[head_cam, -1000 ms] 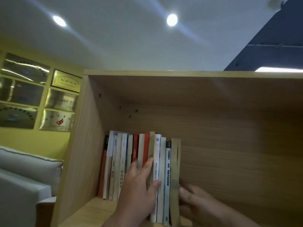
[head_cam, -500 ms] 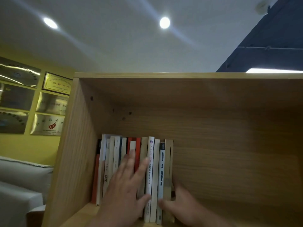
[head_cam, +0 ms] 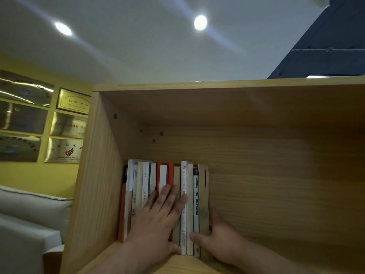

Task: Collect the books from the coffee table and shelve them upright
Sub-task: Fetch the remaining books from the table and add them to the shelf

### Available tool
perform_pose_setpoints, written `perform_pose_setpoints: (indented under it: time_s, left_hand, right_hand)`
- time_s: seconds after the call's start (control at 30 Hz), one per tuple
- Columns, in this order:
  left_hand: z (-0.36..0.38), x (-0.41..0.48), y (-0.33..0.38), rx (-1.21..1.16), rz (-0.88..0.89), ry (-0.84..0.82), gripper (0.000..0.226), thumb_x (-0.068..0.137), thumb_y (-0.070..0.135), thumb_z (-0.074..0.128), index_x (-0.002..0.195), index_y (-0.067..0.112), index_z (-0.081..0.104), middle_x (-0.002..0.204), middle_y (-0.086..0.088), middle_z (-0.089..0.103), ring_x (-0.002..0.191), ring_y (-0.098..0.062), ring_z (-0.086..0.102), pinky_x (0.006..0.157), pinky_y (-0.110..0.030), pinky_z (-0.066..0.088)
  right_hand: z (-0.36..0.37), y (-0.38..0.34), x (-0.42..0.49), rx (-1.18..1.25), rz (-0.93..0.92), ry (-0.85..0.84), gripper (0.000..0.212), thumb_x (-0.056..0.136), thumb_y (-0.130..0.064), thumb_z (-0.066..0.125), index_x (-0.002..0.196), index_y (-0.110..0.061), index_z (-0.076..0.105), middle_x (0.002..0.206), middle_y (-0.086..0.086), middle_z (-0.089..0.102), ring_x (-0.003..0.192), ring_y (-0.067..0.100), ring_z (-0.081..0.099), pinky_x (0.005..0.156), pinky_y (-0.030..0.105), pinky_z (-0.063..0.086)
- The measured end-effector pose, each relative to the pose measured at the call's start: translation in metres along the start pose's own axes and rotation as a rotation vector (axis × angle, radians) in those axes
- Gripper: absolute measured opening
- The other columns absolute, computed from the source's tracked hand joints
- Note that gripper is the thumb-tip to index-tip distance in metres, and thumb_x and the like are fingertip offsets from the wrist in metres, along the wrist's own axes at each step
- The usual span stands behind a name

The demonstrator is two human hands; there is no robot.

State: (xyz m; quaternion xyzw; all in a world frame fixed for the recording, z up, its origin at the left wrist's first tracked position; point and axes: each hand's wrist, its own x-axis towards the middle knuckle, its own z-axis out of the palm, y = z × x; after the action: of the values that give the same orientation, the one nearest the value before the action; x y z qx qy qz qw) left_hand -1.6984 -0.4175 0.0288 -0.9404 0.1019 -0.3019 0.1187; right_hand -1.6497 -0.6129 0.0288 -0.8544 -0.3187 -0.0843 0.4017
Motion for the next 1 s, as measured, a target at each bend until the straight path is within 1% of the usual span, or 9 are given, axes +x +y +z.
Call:
perform_pose_setpoints:
  time_s: [0.13, 0.27, 0.4, 0.5, 0.6, 0.67, 0.8, 0.93, 1.0]
  left_hand:
    - [-0.004, -0.014, -0.004, -0.312, -0.057, 0.116, 0.098, 0.091, 0.058, 0.054, 0.14, 0.053, -0.031, 0.138, 0.027, -0.055, 0.132, 0.001, -0.047, 0.119, -0.033, -0.016]
    - [-0.005, -0.023, -0.01, -0.402, -0.154, 0.265, 0.081, 0.101, 0.025, 0.048, 0.146, 0.043, -0.016, 0.144, 0.038, -0.037, 0.135, 0.015, -0.033, 0.12, -0.019, -0.009]
    - [0.002, -0.012, -0.013, -0.339, -0.171, 0.236, 0.082, 0.103, 0.028, 0.046, 0.145, 0.038, -0.024, 0.15, 0.025, -0.035, 0.14, 0.006, -0.029, 0.114, -0.02, -0.014]
    - [0.011, -0.002, -0.015, -0.165, -0.172, 0.254, 0.09, 0.101, 0.036, 0.048, 0.141, 0.034, -0.033, 0.152, 0.013, -0.032, 0.149, -0.011, -0.02, 0.115, -0.03, -0.012]
    - [0.011, -0.009, -0.012, -0.177, -0.177, 0.284, 0.084, 0.099, 0.038, 0.049, 0.151, 0.037, -0.016, 0.163, 0.017, -0.015, 0.146, -0.003, -0.018, 0.117, -0.03, -0.01]
    - [0.005, -0.015, -0.008, -0.219, -0.134, 0.273, 0.08, 0.096, 0.046, 0.048, 0.153, 0.046, -0.007, 0.162, 0.021, -0.015, 0.143, 0.001, -0.022, 0.119, -0.031, -0.009]
    - [0.002, -0.014, -0.008, -0.137, -0.063, 0.072, 0.102, 0.084, 0.07, 0.053, 0.143, 0.054, -0.028, 0.142, 0.023, -0.052, 0.136, -0.003, -0.045, 0.115, -0.035, -0.019]
    - [0.001, -0.009, -0.007, -0.06, -0.081, 0.042, 0.111, 0.086, 0.066, 0.055, 0.124, 0.05, -0.048, 0.138, 0.019, -0.056, 0.121, 0.001, -0.057, 0.112, -0.034, -0.021]
    - [-0.001, -0.009, -0.005, -0.074, -0.114, 0.04, 0.115, 0.086, 0.063, 0.058, 0.12, 0.05, -0.051, 0.143, 0.014, -0.054, 0.123, 0.0, -0.057, 0.112, -0.035, -0.02]
  right_hand:
    - [-0.004, 0.0, 0.004, 0.004, 0.001, 0.007, 0.11, 0.084, -0.039, 0.078, 0.157, -0.047, -0.003, 0.133, -0.029, 0.049, 0.111, -0.011, 0.049, 0.1, 0.014, 0.041]
    - [0.001, 0.006, 0.005, 0.001, 0.009, 0.043, 0.109, 0.082, -0.042, 0.079, 0.151, -0.057, -0.004, 0.116, -0.034, 0.048, 0.102, -0.011, 0.052, 0.104, 0.022, 0.043]
    - [0.005, 0.006, 0.006, 0.01, 0.019, 0.099, 0.109, 0.077, -0.043, 0.082, 0.152, -0.057, 0.003, 0.132, -0.028, 0.054, 0.117, -0.005, 0.057, 0.109, 0.029, 0.047]
    - [0.006, 0.01, 0.005, 0.023, 0.04, 0.115, 0.109, 0.078, -0.044, 0.082, 0.152, -0.057, 0.002, 0.138, -0.023, 0.055, 0.112, -0.005, 0.056, 0.103, 0.023, 0.046]
    - [0.005, 0.012, 0.004, 0.044, 0.022, 0.106, 0.104, 0.079, -0.043, 0.081, 0.15, -0.058, 0.007, 0.129, -0.025, 0.057, 0.102, -0.009, 0.056, 0.093, 0.013, 0.044]
    - [0.004, 0.012, 0.004, 0.06, 0.019, 0.095, 0.094, 0.081, -0.04, 0.08, 0.143, -0.062, 0.012, 0.12, -0.028, 0.056, 0.095, -0.014, 0.055, 0.083, 0.005, 0.042]
    - [0.004, 0.016, 0.006, 0.034, 0.017, 0.108, 0.106, 0.08, -0.046, 0.076, 0.155, -0.053, 0.002, 0.147, -0.02, 0.048, 0.122, -0.003, 0.053, 0.102, 0.018, 0.044]
    - [0.005, 0.016, 0.008, 0.011, 0.014, 0.132, 0.111, 0.076, -0.049, 0.077, 0.155, -0.054, -0.001, 0.148, -0.02, 0.047, 0.129, 0.001, 0.052, 0.11, 0.028, 0.045]
    - [0.006, 0.017, 0.008, 0.009, 0.007, 0.14, 0.111, 0.073, -0.049, 0.078, 0.154, -0.055, 0.002, 0.145, -0.021, 0.049, 0.128, 0.001, 0.053, 0.109, 0.028, 0.046]
